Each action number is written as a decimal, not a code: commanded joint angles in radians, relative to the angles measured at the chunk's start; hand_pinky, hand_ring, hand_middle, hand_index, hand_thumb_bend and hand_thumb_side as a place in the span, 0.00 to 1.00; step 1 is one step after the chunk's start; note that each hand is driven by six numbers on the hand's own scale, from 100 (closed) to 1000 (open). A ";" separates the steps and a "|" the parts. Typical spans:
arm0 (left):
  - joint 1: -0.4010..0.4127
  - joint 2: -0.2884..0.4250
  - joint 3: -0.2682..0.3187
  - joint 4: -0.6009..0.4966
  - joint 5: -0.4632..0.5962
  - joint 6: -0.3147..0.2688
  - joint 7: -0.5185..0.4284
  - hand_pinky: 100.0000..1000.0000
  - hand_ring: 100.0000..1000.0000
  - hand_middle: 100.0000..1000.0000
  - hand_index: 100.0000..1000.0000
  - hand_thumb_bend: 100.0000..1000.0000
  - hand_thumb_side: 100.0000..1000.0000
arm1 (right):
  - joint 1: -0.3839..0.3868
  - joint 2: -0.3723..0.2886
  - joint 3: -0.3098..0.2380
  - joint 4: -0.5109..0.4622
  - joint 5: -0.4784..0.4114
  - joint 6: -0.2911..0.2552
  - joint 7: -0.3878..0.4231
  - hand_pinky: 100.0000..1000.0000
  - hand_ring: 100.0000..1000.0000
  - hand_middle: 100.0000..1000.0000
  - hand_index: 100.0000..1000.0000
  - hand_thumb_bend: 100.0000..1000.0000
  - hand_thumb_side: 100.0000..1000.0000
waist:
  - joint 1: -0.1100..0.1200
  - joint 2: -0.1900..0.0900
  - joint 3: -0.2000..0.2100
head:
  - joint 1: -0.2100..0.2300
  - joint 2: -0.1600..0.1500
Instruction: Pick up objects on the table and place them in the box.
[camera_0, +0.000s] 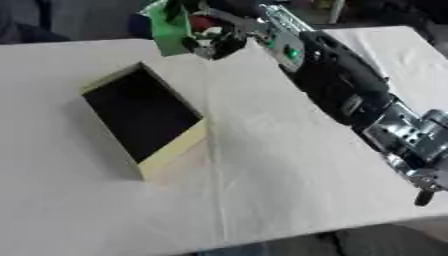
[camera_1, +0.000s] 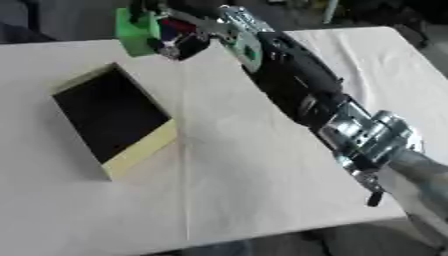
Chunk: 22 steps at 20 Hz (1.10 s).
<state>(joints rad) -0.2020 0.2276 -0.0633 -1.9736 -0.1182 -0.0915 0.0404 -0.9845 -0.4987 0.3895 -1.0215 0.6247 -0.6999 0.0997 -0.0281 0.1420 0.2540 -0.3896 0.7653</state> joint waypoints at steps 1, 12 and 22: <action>-0.007 0.011 0.000 -0.016 0.003 -0.003 -0.001 0.59 0.67 0.72 0.80 0.14 0.55 | -0.009 0.011 0.019 -0.034 -0.053 -0.026 0.052 0.62 0.80 0.26 0.76 0.00 0.00 | 0.001 -0.016 0.002 | -0.003 0.005; -0.009 0.009 -0.002 -0.016 0.004 -0.005 0.001 0.62 0.67 0.71 0.80 0.14 0.55 | 0.021 0.076 0.116 -0.079 -0.111 -0.067 0.240 0.69 0.87 0.46 0.87 0.00 0.00 | -0.003 -0.015 0.005 | -0.006 0.005; -0.011 0.008 0.000 -0.015 0.001 -0.005 0.003 0.62 0.67 0.71 0.80 0.14 0.55 | 0.027 0.080 0.013 -0.136 -0.228 -0.004 0.738 0.83 1.00 0.94 1.00 0.13 0.25 | -0.005 -0.015 0.003 | 0.004 0.005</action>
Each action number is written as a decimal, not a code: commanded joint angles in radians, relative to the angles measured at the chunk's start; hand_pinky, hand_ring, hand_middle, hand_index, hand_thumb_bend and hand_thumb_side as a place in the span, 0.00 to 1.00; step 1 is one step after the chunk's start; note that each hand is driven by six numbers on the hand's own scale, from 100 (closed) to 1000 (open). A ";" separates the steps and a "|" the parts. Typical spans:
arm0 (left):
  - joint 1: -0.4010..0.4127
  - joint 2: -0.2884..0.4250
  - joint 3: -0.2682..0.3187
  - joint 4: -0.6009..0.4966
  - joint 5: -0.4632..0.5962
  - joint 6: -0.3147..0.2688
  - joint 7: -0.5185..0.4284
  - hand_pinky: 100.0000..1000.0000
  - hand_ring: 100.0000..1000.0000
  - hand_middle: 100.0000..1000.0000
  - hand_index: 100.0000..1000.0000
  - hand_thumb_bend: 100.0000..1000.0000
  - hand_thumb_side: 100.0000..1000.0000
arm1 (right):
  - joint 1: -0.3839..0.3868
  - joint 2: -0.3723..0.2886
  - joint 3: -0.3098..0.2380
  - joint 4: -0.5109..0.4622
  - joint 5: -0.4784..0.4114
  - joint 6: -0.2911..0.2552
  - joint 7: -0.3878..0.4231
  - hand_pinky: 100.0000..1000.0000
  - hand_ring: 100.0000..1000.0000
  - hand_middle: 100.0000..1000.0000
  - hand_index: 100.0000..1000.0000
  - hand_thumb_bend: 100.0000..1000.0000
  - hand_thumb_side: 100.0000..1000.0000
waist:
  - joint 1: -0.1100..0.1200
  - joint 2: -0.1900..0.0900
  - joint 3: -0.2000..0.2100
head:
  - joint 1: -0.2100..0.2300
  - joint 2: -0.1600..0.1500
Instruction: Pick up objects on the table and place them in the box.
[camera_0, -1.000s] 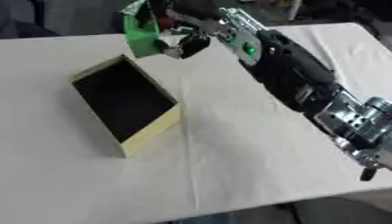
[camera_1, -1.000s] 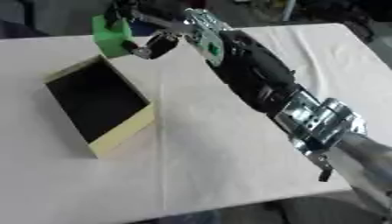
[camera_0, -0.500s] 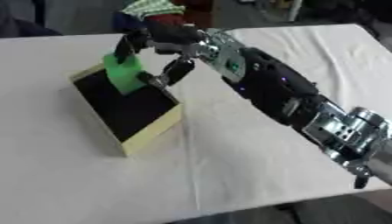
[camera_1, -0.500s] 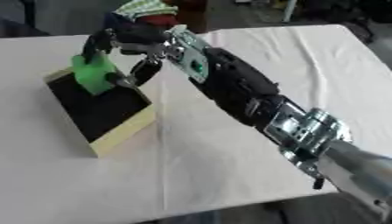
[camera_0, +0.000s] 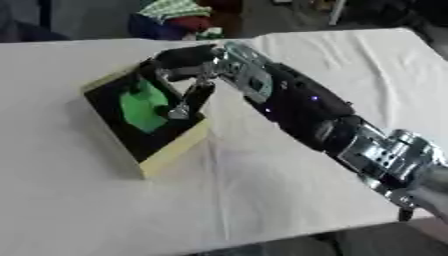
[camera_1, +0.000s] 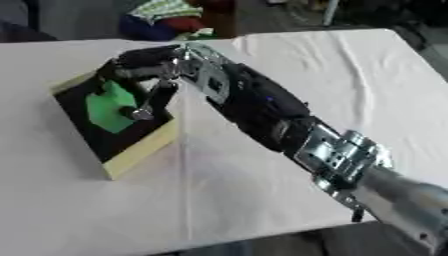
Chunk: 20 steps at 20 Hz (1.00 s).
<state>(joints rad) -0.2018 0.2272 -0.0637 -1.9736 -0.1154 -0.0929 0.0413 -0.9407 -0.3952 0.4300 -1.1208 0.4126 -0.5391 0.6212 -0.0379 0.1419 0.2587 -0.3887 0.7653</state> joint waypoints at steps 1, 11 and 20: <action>-0.011 0.008 0.001 -0.015 -0.002 -0.004 0.002 0.62 0.67 0.71 0.80 0.14 0.55 | -0.017 -0.027 -0.032 -0.042 -0.009 -0.164 0.215 0.84 1.00 0.96 1.00 0.18 0.28 | 0.004 -0.015 -0.001 | 0.003 0.005; -0.012 0.009 0.006 -0.018 -0.006 -0.005 0.020 0.62 0.67 0.71 0.80 0.14 0.54 | -0.002 -0.080 -0.115 -0.085 0.028 -0.135 0.002 0.79 0.94 0.84 0.97 0.00 0.12 | 0.008 -0.020 -0.011 | 0.013 0.005; -0.010 0.012 0.005 -0.017 -0.001 -0.006 0.035 0.61 0.67 0.70 0.80 0.13 0.54 | 0.074 -0.137 -0.268 -0.180 0.035 -0.010 -0.309 0.71 0.89 0.76 0.91 0.00 0.06 | 0.036 -0.039 -0.040 | 0.056 -0.005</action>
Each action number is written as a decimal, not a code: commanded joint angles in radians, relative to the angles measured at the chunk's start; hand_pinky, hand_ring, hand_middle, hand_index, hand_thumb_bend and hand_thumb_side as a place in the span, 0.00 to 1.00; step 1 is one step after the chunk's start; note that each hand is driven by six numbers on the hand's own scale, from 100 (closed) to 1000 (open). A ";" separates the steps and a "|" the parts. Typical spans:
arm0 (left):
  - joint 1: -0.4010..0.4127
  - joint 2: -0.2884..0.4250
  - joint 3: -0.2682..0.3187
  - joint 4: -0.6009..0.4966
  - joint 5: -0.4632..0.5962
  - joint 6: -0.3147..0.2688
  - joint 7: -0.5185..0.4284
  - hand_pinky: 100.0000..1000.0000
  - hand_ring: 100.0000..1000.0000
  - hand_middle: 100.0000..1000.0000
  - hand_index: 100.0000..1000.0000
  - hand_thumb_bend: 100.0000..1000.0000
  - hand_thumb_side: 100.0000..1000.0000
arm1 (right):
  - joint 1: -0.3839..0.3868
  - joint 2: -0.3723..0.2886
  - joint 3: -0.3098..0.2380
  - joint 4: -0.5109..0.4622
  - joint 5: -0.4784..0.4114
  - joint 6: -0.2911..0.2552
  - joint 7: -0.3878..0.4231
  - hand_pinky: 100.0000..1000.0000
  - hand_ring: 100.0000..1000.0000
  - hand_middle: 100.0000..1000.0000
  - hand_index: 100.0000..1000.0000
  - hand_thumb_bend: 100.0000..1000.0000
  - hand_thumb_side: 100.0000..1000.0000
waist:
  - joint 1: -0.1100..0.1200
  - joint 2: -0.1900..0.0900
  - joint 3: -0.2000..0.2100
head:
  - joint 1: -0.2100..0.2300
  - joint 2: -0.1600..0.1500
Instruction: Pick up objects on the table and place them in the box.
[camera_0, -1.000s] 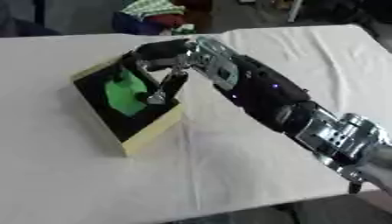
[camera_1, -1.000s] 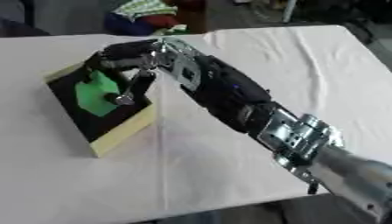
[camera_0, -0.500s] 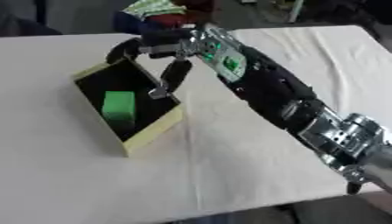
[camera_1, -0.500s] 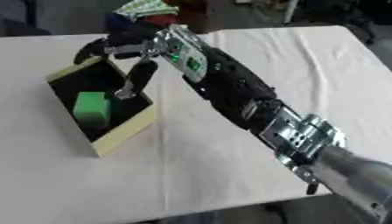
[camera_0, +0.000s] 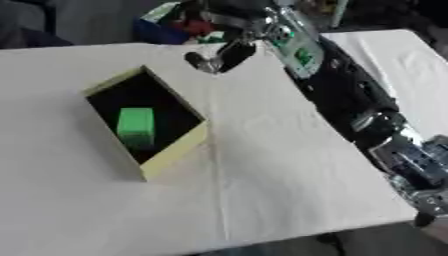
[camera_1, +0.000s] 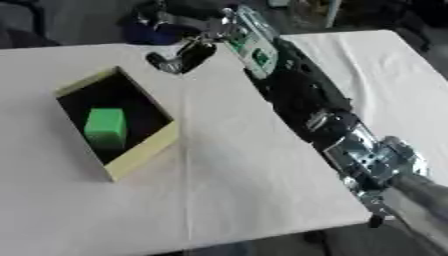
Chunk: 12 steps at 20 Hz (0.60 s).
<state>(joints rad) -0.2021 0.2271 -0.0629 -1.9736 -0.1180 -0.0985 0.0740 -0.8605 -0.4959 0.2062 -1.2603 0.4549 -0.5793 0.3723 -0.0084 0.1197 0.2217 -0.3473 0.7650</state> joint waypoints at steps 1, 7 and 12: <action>-0.009 0.012 0.003 -0.016 0.002 0.000 0.001 0.61 0.67 0.70 0.80 0.13 0.54 | 0.001 -0.039 -0.054 -0.049 -0.016 0.046 -0.079 0.71 0.89 0.75 0.91 0.00 0.05 | 0.010 -0.018 -0.006 | 0.019 -0.008; -0.001 0.012 -0.002 -0.012 0.008 0.003 -0.011 0.61 0.67 0.70 0.79 0.12 0.54 | 0.029 -0.043 -0.088 -0.091 -0.068 0.109 -0.138 0.68 0.87 0.72 0.89 0.00 0.07 | 0.034 -0.025 -0.025 | 0.059 -0.026; 0.011 0.008 -0.009 -0.008 0.017 0.004 -0.020 0.61 0.67 0.70 0.79 0.12 0.55 | 0.045 -0.034 -0.107 -0.110 -0.104 0.142 -0.157 0.65 0.84 0.70 0.87 0.00 0.09 | 0.049 -0.025 -0.063 | 0.082 -0.021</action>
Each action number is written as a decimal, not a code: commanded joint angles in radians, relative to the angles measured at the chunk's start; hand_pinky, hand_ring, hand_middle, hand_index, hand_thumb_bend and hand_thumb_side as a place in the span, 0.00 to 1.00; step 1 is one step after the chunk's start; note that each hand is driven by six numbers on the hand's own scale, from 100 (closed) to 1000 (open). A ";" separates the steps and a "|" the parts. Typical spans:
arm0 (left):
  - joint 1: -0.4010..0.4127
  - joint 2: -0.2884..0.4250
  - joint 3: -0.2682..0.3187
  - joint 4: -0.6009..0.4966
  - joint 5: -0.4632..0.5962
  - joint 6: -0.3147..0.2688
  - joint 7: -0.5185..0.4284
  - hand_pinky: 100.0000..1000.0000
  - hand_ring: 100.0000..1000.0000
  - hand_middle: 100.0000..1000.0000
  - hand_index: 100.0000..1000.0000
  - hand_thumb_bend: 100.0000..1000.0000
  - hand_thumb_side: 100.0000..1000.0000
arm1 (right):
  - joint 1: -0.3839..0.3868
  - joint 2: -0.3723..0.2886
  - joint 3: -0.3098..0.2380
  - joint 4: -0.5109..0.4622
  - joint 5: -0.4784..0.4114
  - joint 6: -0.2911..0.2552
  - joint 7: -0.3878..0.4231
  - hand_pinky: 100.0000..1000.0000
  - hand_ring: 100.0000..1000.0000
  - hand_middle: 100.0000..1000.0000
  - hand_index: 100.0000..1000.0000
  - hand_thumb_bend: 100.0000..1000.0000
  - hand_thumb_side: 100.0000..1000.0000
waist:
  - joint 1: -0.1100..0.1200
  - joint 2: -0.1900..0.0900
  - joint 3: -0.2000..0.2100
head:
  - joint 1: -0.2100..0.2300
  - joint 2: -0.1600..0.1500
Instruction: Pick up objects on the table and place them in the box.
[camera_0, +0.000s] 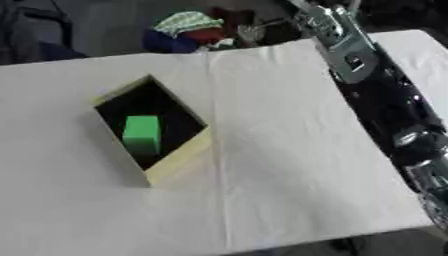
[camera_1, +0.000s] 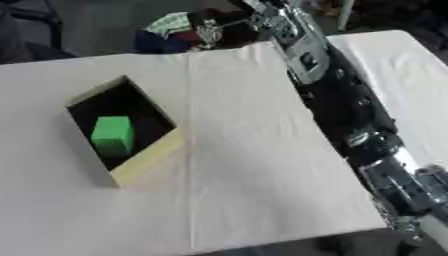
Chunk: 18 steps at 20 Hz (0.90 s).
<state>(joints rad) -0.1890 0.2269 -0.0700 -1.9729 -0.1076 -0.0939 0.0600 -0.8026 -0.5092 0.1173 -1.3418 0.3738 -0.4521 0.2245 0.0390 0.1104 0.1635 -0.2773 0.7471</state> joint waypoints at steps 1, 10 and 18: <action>0.000 0.007 -0.003 -0.008 0.006 0.000 -0.007 0.61 0.67 0.70 0.79 0.12 0.55 | -0.011 -0.020 -0.021 -0.032 -0.029 0.019 -0.010 0.64 0.84 0.70 0.87 0.00 0.09 | 0.003 -0.016 -0.014 | 0.015 -0.001; 0.017 0.004 -0.009 -0.002 0.010 0.001 -0.010 0.61 0.67 0.70 0.79 0.12 0.56 | 0.009 -0.014 -0.052 -0.040 -0.068 0.053 -0.030 0.62 0.83 0.68 0.86 0.00 0.10 | 0.010 -0.022 -0.089 | 0.048 0.017; 0.023 0.004 -0.011 0.004 0.006 0.004 -0.009 0.61 0.66 0.70 0.79 0.11 0.57 | 0.029 -0.009 -0.076 -0.038 -0.081 0.072 -0.047 0.61 0.83 0.66 0.85 0.00 0.11 | 0.006 -0.020 -0.123 | 0.070 0.023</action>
<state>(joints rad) -0.1602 0.2257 -0.0819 -1.9603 -0.1040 -0.0900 0.0507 -0.7583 -0.5051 0.0548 -1.3617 0.3012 -0.3846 0.1821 0.0480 0.1038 0.0403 -0.2122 0.7649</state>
